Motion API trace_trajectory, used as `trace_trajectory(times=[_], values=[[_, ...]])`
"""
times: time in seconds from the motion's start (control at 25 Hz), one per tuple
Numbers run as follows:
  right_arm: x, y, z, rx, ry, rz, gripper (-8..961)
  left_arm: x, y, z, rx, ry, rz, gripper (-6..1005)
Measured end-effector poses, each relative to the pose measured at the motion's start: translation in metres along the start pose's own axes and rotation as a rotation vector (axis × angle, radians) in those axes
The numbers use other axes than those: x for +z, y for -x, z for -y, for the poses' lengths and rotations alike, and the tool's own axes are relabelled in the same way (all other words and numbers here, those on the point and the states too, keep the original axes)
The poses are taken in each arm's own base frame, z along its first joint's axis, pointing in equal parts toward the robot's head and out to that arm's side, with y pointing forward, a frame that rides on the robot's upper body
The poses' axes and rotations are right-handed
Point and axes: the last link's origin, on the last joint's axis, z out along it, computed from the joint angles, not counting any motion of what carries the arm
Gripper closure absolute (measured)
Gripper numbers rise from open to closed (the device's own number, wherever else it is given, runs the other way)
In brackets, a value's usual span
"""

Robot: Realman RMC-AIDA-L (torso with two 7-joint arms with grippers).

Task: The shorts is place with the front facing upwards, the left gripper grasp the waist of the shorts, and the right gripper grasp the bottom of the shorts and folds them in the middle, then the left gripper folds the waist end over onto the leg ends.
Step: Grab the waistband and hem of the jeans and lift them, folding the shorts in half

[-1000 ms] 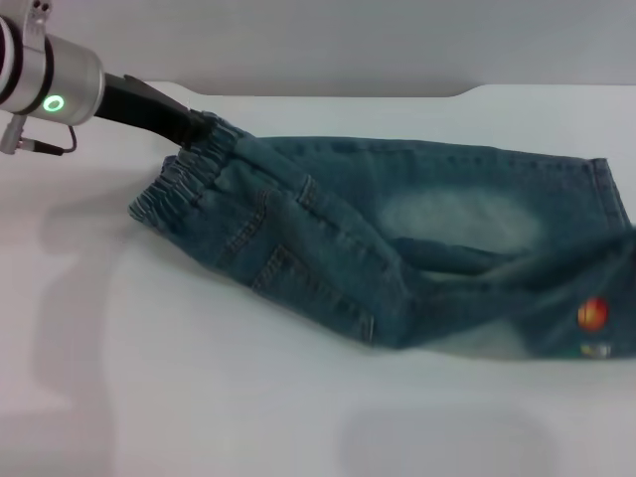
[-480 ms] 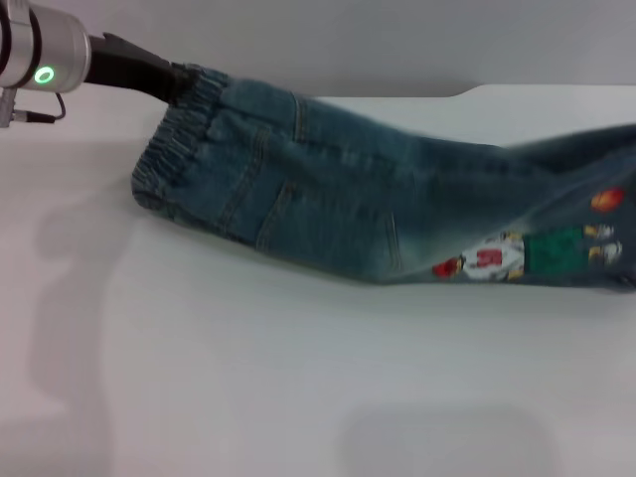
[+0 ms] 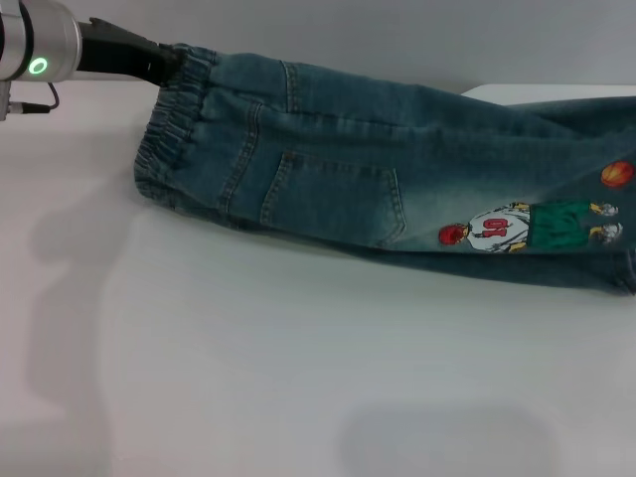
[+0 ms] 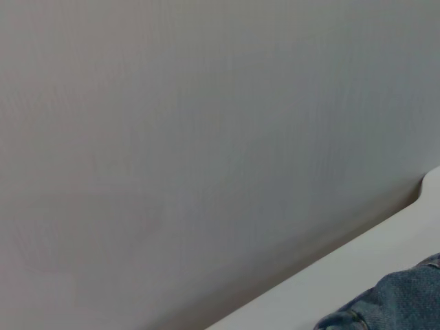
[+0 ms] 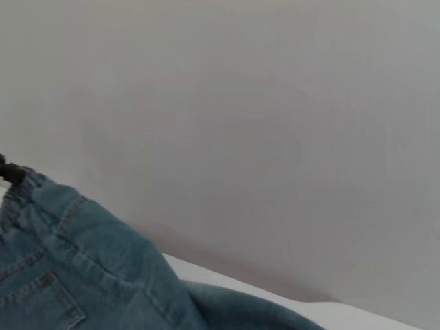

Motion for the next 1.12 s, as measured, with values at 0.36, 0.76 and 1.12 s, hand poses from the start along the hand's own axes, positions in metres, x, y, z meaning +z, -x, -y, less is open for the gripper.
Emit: trace_trajectory(times=[0.36,0.76,1.12], values=[[0.015,-0.010,-0.001,0.045,-0.023,-0.001,906,0.002,0.002,-0.003,0.001,0.008,0.008,940],[0.018,-0.006,-0.012,0.058,0.034,-0.026,903,0.003,0.001,-0.004,0.001,0.009,0.009,939],[0.022,0.001,-0.027,0.003,0.123,0.006,901,0.002,-0.001,-0.001,0.000,0.002,0.000,939]])
